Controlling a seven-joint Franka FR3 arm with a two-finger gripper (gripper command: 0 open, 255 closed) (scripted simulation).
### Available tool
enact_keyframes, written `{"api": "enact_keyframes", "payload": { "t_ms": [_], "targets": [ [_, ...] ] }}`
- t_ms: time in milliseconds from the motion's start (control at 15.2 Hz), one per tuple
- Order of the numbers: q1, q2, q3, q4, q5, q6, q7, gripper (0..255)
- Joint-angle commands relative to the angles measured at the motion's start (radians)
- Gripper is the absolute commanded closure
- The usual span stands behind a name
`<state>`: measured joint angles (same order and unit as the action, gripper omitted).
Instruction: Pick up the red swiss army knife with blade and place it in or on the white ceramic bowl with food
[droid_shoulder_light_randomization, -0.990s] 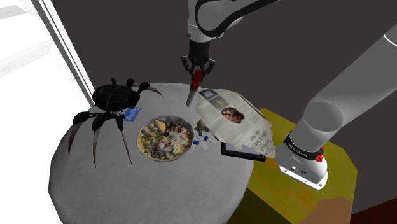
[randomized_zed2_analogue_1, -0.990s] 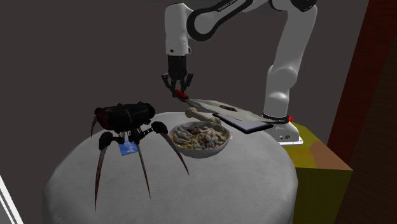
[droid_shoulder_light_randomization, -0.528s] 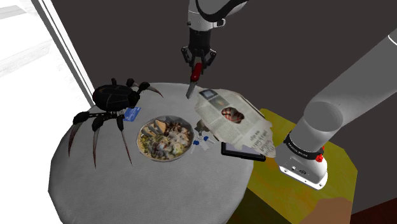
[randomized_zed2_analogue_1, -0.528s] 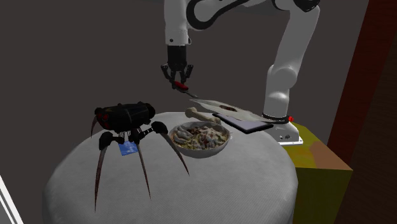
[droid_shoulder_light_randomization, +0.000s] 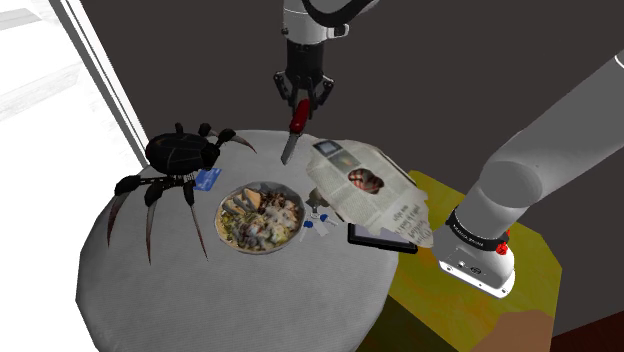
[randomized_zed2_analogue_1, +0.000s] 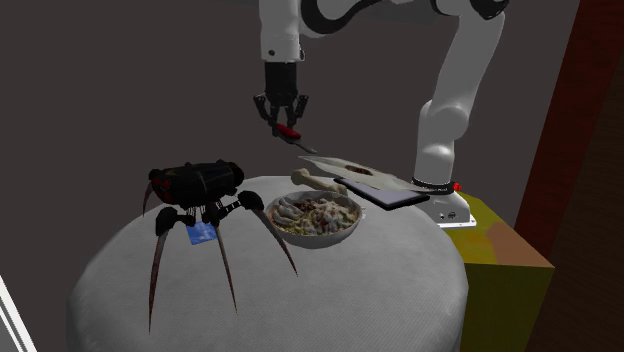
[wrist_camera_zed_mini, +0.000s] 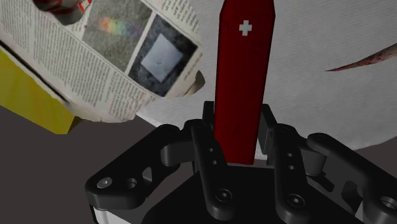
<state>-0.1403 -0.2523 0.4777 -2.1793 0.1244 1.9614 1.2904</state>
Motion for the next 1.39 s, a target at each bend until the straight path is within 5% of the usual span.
{"api": "enact_keyframes", "payload": {
  "t_ms": [0, 726, 1320],
  "targets": [
    [0.019, -0.005, 0.029, 0.002, 0.009, -0.003, 0.046, 255],
    [0.112, 0.079, 0.222, 0.11, -0.008, -0.019, 0.345, 255],
    [0.116, 0.122, 0.247, 0.039, -0.031, 0.089, 0.378, 255]
  ]
}}
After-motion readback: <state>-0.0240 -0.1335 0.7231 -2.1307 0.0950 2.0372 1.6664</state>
